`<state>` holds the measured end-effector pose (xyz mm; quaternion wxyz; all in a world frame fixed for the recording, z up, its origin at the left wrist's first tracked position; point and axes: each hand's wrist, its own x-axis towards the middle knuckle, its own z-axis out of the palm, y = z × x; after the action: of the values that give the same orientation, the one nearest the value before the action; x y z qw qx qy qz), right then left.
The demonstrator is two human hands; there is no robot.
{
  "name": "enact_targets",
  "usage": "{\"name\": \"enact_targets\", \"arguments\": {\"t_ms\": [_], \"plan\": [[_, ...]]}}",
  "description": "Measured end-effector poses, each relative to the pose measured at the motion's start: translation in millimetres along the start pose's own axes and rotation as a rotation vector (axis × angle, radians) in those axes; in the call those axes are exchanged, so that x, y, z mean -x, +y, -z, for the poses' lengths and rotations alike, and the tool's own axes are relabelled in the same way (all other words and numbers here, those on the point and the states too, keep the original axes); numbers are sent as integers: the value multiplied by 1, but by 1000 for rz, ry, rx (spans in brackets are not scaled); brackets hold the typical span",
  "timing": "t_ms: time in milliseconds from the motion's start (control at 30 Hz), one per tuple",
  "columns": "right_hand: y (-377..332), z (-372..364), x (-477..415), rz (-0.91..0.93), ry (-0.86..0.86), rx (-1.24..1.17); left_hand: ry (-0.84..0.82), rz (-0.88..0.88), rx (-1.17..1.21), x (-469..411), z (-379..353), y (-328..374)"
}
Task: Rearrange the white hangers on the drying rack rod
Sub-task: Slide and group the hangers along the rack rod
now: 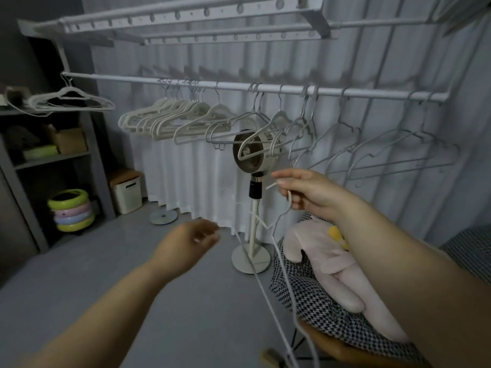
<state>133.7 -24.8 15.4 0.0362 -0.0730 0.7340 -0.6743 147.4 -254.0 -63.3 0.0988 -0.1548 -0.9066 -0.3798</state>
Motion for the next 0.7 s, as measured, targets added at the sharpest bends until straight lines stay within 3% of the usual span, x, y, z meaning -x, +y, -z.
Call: {"name": "enact_targets", "arguments": {"t_ms": [167,300,433,500,600,700], "plan": [[-2,-10,2,19,142,-235,-203,-5,146,4,-32,22],[0,-5,0,59,244,-352,-300,-11,71,0,-56,31],[-2,14,-5,102,305,-408,-357,11,172,-16,-80,47],[-4,30,-10,109,335,-346,-312,5,185,-31,-89,55],[-8,66,-20,105,400,-26,-266,-48,160,-59,-100,71],[-9,114,-36,166,582,270,-244,-31,197,-91,-111,91]]}}
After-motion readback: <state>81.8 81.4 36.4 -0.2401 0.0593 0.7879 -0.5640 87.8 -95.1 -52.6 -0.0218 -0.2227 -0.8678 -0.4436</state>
